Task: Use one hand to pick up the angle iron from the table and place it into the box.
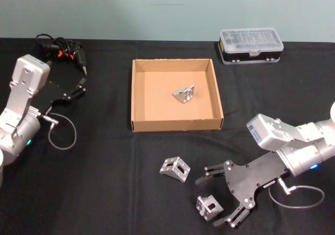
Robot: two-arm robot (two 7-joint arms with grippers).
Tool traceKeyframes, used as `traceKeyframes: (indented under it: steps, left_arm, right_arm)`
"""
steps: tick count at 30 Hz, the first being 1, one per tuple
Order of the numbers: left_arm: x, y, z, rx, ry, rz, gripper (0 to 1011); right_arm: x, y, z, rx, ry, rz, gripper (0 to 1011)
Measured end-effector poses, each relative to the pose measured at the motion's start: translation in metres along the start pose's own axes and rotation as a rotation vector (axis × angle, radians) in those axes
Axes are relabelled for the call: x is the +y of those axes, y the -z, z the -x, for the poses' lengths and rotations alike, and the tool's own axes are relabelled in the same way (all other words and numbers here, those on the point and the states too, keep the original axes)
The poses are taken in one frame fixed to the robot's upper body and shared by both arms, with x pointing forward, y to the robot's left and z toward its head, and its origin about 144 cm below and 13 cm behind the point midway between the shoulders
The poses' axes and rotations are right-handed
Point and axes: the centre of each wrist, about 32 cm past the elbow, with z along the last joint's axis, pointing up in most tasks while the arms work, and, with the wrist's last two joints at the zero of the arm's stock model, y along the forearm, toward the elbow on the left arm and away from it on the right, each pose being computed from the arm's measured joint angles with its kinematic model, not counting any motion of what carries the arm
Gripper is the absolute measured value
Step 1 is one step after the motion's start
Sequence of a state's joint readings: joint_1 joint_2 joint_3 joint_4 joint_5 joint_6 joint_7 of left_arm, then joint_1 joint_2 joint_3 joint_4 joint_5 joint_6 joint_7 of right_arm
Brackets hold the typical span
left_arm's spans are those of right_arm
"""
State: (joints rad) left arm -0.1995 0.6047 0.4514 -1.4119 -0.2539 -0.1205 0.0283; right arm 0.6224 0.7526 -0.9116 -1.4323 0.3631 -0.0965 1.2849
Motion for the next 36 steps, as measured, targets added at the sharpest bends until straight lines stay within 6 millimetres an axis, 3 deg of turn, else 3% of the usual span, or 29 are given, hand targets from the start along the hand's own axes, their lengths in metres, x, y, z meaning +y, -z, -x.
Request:
traceKeyframes:
  steps: [29, 36]
  left_arm:
    - [0.0, 0.0, 0.0, 0.0, 0.0, 0.0, 1000]
    - [0.0, 0.0, 0.0, 0.0, 0.0, 0.0, 1000]
  right_arm:
    - [0.015, 0.007, -0.008, 0.016, -0.044, 0.014, 1000]
    - [0.016, 0.01, -0.007, 0.024, -0.039, 0.014, 885]
